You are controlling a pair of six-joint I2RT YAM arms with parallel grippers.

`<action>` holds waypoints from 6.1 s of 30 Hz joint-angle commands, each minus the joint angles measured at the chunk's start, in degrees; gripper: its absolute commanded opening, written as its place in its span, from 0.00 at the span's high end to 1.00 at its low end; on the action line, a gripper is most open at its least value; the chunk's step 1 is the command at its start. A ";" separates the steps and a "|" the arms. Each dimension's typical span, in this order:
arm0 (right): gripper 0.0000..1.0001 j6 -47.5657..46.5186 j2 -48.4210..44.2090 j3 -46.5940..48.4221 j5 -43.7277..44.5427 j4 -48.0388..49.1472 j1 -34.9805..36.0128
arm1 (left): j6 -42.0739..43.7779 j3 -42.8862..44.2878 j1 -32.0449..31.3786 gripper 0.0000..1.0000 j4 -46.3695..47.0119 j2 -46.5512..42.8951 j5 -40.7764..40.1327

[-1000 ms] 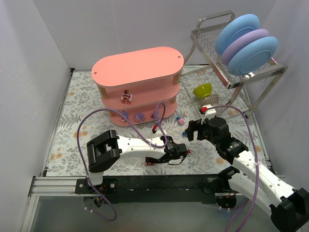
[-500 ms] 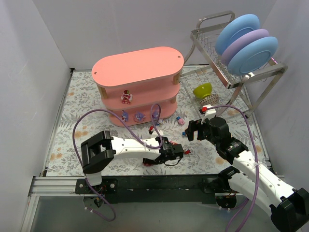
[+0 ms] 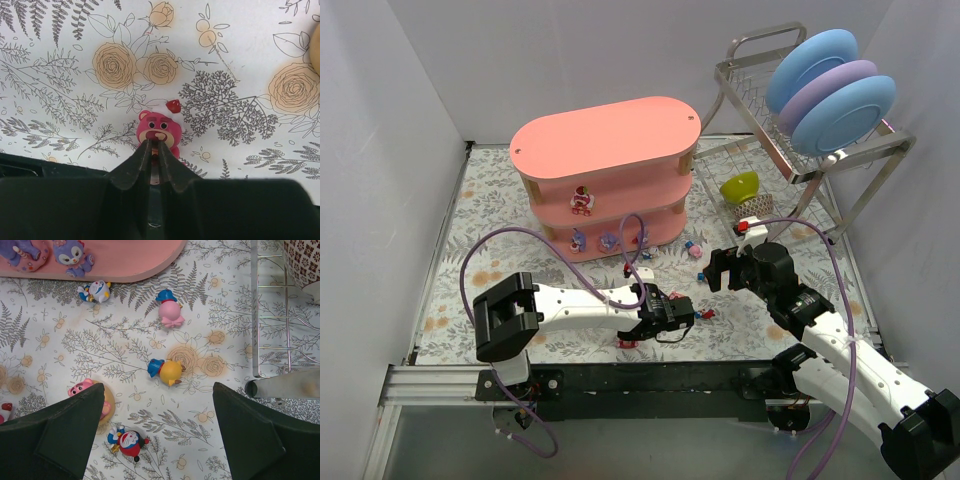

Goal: Place and organize the plastic toys onto the shelf

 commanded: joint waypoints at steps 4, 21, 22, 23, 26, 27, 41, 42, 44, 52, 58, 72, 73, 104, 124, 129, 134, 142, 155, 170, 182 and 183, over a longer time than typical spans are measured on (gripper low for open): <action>0.04 -0.37 -0.46 -0.57 0.24 3.24 -0.15 | -7.56 -0.99 -0.11 0.93 1.75 -3.20 -0.65; 0.04 -0.37 -0.90 -0.57 0.33 2.98 -0.06 | 3.34 1.64 5.43 0.98 6.14 -1.88 -7.77; 0.04 -0.28 -0.90 -0.57 0.33 2.98 -0.15 | 3.86 1.73 5.60 0.97 6.32 -1.80 -7.60; 0.04 -0.37 -0.99 -0.66 0.33 2.98 -0.15 | 3.87 1.82 5.61 0.95 6.24 -1.71 -7.51; 0.04 -0.28 -1.08 -0.75 0.24 3.15 -0.15 | 3.96 1.30 5.69 0.88 6.59 -2.41 -6.19; 0.04 -0.37 -0.99 -0.75 0.15 3.15 -0.15 | 3.78 1.38 5.69 0.84 6.50 -2.76 -5.84; 0.04 -0.19 -1.34 -0.92 -0.29 3.24 -0.15 | -0.61 2.09 5.69 0.48 1.05 -5.84 2.51; 0.04 -0.19 -1.34 -0.92 -0.20 3.24 -0.15 | -0.61 1.39 5.69 0.47 1.57 -5.92 3.30; 0.04 -0.28 -1.34 -0.92 -0.20 3.33 -0.15 | -0.61 0.68 5.69 0.45 1.84 -6.45 3.74; 0.04 -0.19 -1.43 -1.01 -0.20 3.33 -0.15 | -0.17 -1.25 6.22 0.41 3.16 -6.01 4.44; 0.04 -0.19 -1.34 -1.10 -0.02 3.42 -0.15 | 0.09 -2.48 7.01 0.42 4.12 -6.10 4.62; 0.04 -0.10 -1.43 -1.10 0.06 3.42 -0.15 | 2.46 -7.76 9.03 0.49 11.42 -9.62 8.40; 0.04 -0.10 -1.34 -1.10 -0.02 3.42 -0.15 | 2.55 -7.85 9.12 0.50 11.68 -9.62 8.49; 0.04 -0.19 -1.25 -1.10 0.15 3.59 -0.15 | 3.61 -7.58 9.30 0.77 11.69 -7.33 9.28; 0.04 -0.19 -1.17 -1.10 0.15 3.51 -0.15 | 5.01 -4.25 9.39 1.00 10.72 -8.21 0.24; 0.04 -0.19 -1.34 -1.10 0.15 3.42 -0.15 | 6.94 -3.63 9.47 1.00 12.73 -8.30 -4.07; 0.04 -0.10 -1.43 -1.19 0.15 3.42 -0.15 | 10.02 -4.77 9.56 1.00 16.51 -8.56 -4.96; 0.04 -0.19 -1.08 -1.18 -0.02 3.42 -0.15 | 18.01 -4.07 10.00 1.00 16.96 -3.73 1.36; 0.04 -0.19 -0.99 -1.19 -0.20 3.51 -0.15 | 16.27 -1.78 11.31 0.68 13.79 -2.76 5.50; 0.04 -0.10 -1.34 -1.27 -0.20 3.59 -0.15 | 14.07 1.64 14.57 0.49 13.27 -0.65 7.78; 0.04 -0.10 -1.52 -1.36 -0.37 3.77 -0.15 | 12.13 2.08 15.27 0.43 11.24 1.63 8.66; 0.04 -0.10 -1.60 -1.45 -0.37 3.77 -0.15 | 12.22 2.17 15.27 0.43 11.33 1.81 8.66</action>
